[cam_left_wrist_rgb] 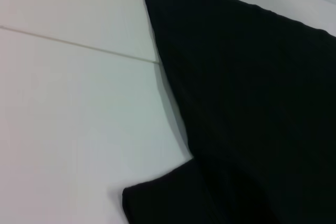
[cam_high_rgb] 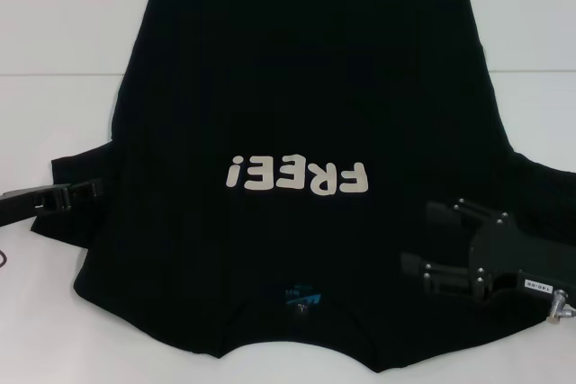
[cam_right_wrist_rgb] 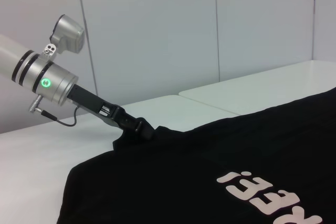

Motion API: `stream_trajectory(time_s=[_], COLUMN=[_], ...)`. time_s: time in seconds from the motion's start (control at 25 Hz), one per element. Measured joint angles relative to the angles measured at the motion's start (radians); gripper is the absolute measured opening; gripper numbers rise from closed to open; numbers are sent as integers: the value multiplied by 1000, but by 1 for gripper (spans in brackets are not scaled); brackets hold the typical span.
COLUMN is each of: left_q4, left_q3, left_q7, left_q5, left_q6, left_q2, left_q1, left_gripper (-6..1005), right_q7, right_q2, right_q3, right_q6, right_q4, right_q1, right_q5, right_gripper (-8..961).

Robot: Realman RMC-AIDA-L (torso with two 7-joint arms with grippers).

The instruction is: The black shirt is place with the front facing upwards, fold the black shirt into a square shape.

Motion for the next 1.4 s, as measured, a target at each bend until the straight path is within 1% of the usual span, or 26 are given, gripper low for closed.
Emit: stream_trajectory(time_s=[0.12,0.36,0.56,0.8,0.96,1.24,1.4], left_q4=[1,0,-1,4,29,108,125], left_q3=[-2,-3,-3,-3,-4,-4,3], left_q7=[-1,-1,-2,-14,-53,-136,-159], left_q5=[-1,-1,-1,-1,7,13,45], left_q6=[4,4,2,2,0,11,18], left_q2=[1,3,5,7,10,34,40], left_q1=[-2,-5,-6,-6,-5,7,-6], left_gripper=[674,435,204,8,6,3,2], right_q7=[0,0,0,0,0,0,0], right_q2=[0,0,0,0,0,1,1], right_q3=[3,4,4,4,4,4,4], right_q6=[-1,-3,-3,-4,-4,-4,-6], right_q4=[-1,-3,-3,-1,-1,0,0], right_q1=[-2,-2,-1,2,3,3,3], right_q5=[0,0,0,1,2,3,3], right_gripper=[883,880,877,873,871,867,864])
